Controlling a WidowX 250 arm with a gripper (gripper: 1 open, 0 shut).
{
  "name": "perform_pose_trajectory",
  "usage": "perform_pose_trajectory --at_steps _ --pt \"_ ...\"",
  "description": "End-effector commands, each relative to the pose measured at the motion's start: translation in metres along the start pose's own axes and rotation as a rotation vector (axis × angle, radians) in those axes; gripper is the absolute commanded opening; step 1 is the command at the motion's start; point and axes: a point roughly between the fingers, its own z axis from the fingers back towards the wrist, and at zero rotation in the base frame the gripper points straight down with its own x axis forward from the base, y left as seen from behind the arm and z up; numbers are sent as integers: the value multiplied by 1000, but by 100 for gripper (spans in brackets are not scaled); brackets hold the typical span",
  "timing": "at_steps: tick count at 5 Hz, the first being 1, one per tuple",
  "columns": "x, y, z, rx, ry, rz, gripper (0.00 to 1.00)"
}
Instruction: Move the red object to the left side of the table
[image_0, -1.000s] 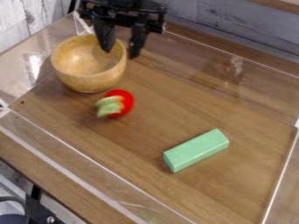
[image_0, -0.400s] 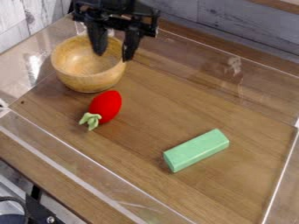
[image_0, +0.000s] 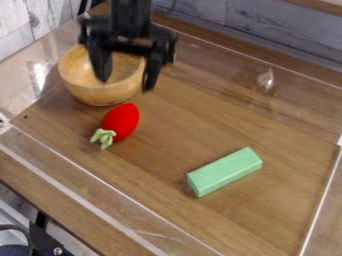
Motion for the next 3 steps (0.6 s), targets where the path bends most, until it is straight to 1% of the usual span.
perform_pose_trajectory --at_steps 1,2,3 --pt "-8 3 -4 -1 -40 -14 100" --pt "-16 5 -18 -2 -33 -31 100" --pt "-18 -5 -15 -3 -23 0 0"
